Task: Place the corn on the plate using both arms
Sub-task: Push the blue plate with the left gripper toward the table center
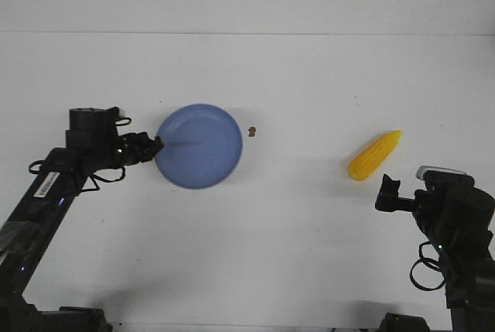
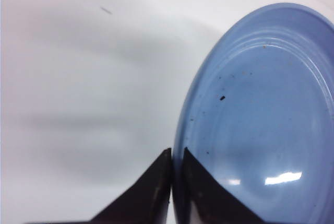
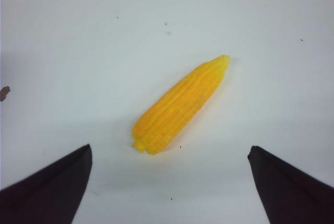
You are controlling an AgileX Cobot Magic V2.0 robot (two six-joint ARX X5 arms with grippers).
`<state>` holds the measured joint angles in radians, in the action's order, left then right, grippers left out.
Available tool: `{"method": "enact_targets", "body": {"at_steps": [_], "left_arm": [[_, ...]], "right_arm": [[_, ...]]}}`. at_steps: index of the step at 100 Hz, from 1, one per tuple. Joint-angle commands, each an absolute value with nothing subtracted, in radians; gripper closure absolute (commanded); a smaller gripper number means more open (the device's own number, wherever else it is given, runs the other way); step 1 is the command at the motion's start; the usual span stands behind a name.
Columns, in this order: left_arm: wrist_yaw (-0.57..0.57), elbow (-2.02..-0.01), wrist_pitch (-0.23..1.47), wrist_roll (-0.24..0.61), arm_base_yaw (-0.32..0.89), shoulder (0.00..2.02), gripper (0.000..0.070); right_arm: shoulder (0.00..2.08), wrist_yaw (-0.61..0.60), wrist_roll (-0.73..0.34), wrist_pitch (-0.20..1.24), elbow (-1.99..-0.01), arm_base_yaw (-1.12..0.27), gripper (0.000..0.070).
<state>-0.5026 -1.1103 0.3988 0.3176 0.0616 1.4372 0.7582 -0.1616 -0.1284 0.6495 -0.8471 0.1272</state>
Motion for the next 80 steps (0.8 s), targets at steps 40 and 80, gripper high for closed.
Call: {"method": "enact_targets", "body": {"at_steps": [40, 80], "left_arm": [[-0.412, -0.901, 0.183, 0.440, 0.367, 1.427, 0.0693], [-0.381, -0.829, 0.150, 0.462, 0.434, 1.428, 0.0691]], "right_arm": [[0.766, -0.165, -0.131, 0.640, -0.864, 0.129, 0.0067], [0.766, -0.165, -0.131, 0.640, -0.864, 0.129, 0.0067]]}}
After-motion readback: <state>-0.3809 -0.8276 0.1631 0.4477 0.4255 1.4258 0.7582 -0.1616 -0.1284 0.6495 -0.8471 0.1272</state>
